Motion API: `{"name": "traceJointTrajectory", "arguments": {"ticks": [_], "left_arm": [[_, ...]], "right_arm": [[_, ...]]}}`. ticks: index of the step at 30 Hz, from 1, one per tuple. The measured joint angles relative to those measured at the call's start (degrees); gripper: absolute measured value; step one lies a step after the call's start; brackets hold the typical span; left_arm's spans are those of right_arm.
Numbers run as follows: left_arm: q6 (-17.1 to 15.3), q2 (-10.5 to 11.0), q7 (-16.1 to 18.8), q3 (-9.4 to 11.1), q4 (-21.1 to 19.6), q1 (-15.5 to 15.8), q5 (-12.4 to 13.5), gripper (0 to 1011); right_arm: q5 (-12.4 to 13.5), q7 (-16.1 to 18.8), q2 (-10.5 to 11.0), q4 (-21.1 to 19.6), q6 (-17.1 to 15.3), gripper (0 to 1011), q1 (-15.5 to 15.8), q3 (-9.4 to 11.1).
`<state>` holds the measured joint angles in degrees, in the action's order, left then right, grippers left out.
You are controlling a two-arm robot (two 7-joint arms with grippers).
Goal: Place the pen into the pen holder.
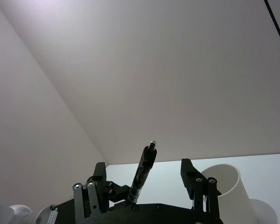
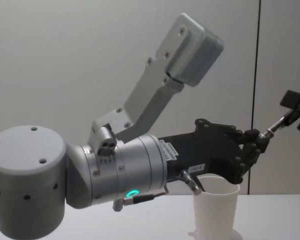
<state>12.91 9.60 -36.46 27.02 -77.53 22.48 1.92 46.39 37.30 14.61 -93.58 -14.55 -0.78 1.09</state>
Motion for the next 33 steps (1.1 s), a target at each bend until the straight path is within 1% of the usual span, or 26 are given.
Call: {"name": "traceJointTrajectory", "arguments": {"ticks": [9,16,25,33], "left_arm": [[0.0,0.0,0.0,0.0,0.0,0.0,0.0,137],[0.0,0.0,0.0,0.0,0.0,0.0,0.0,137],[0.0,0.0,0.0,0.0,0.0,0.0,0.0,137],[0.0,0.0,0.0,0.0,0.0,0.0,0.0,137]], "right_arm": [[0.56,-0.82,-0.39,1.29,0.11,1002,-1.3,-1.05],[1.1,-0.72,-0.45,2.27,0.11,1002,-2.07,-1.55],[2.2,2.04,-0.04,4.11,-0.04,1002,-3.18,-1.99],[3.45,5.52,0.58,5.69,0.12,1002,-4.06,-2.2]]}}
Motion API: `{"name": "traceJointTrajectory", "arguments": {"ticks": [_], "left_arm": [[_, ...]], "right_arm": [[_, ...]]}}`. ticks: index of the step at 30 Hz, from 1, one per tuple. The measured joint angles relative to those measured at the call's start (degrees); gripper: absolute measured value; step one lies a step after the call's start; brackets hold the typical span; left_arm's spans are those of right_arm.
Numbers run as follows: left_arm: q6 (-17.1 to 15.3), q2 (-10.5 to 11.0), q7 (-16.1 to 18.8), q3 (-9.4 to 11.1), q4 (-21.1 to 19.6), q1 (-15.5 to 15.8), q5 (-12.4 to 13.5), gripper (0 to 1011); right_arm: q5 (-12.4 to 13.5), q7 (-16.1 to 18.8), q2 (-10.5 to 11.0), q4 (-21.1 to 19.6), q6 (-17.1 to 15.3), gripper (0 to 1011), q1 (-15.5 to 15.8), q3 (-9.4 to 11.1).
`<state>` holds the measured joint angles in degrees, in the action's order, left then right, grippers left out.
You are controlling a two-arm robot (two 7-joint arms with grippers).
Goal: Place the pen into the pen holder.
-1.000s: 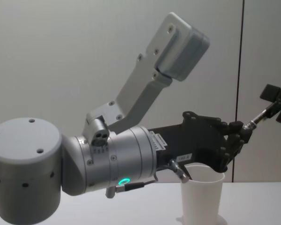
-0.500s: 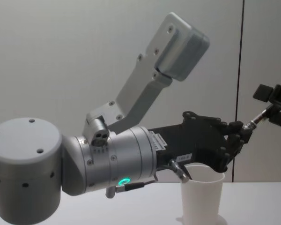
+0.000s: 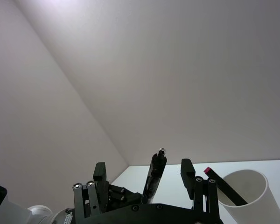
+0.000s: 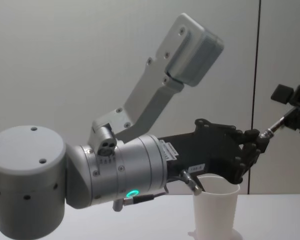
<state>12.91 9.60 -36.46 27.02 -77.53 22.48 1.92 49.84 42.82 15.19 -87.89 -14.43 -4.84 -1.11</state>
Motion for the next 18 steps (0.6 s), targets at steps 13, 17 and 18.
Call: {"name": "traceJointTrajectory", "arguments": {"ticks": [13,17,18], "left_arm": [[0.0,0.0,0.0,0.0,0.0,0.0,0.0,137],[0.0,0.0,0.0,0.0,0.0,0.0,0.0,137],[0.0,0.0,0.0,0.0,0.0,0.0,0.0,137]], "right_arm": [[1.78,2.92,0.82,2.03,0.82,1002,-1.2,-0.27],[2.28,3.56,1.05,2.45,1.09,1002,-1.4,-0.31],[2.36,3.67,1.1,2.52,1.13,1002,-1.43,-0.32]]}}
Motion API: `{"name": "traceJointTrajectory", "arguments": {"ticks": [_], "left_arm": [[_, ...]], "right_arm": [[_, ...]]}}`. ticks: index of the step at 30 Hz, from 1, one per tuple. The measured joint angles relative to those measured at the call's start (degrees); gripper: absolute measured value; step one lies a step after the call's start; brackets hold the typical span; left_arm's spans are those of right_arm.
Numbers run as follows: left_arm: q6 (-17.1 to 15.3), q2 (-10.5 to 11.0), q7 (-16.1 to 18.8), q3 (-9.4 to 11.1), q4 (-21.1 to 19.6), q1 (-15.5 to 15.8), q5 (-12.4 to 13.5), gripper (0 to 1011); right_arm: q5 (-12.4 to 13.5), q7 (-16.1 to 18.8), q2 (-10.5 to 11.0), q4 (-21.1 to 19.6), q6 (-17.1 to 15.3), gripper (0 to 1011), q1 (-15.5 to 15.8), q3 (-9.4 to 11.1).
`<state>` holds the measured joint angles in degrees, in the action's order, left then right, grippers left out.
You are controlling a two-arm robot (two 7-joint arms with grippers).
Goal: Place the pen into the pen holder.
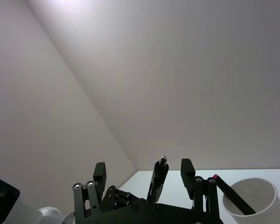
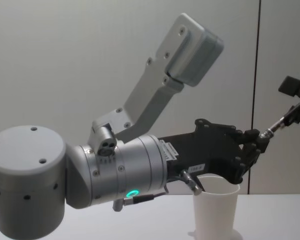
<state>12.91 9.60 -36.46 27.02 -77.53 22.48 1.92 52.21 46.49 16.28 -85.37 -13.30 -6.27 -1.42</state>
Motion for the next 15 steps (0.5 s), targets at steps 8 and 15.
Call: {"name": "traceJointTrajectory", "arguments": {"ticks": [8,15], "left_arm": [[0.0,0.0,0.0,0.0,0.0,0.0,0.0,137],[0.0,0.0,0.0,0.0,0.0,0.0,0.0,137]], "right_arm": [[1.06,1.28,0.63,0.46,0.38,1002,0.01,-0.04],[1.73,2.18,1.14,0.53,0.59,1002,0.31,-0.04]]}}
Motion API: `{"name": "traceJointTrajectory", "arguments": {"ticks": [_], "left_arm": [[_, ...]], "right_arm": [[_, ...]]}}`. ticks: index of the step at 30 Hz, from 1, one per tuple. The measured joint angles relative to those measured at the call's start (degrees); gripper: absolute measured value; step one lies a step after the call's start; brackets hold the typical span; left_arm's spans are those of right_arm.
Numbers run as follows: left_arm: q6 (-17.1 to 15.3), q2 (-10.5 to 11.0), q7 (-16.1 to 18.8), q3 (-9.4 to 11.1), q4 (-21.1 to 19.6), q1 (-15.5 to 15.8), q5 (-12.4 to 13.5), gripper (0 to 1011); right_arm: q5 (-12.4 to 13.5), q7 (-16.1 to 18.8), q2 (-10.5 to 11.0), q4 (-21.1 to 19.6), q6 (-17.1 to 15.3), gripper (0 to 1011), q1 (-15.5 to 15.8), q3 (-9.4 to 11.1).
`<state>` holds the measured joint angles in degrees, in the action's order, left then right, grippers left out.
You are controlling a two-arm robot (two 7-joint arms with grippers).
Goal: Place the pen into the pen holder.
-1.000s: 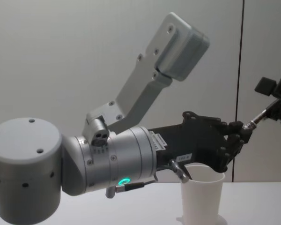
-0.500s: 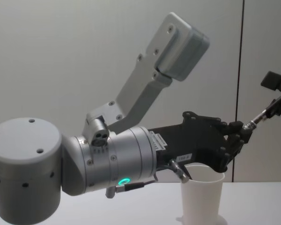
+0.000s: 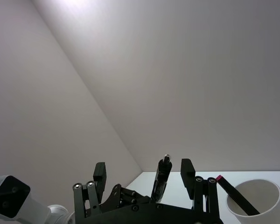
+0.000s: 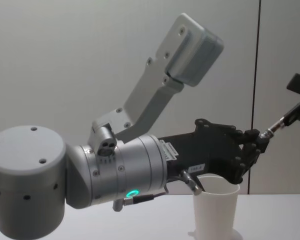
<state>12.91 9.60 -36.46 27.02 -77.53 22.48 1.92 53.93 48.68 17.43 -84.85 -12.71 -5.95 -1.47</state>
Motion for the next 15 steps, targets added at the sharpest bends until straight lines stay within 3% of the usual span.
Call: {"name": "traceJointTrajectory", "arguments": {"ticks": [13,15], "left_arm": [[0.0,0.0,0.0,0.0,0.0,0.0,0.0,137],[0.0,0.0,0.0,0.0,0.0,0.0,0.0,137]], "right_arm": [[0.75,0.73,0.89,-0.05,0.64,1002,0.45,-0.13],[0.87,0.73,1.03,-0.05,0.77,966,0.51,-0.15]]}}
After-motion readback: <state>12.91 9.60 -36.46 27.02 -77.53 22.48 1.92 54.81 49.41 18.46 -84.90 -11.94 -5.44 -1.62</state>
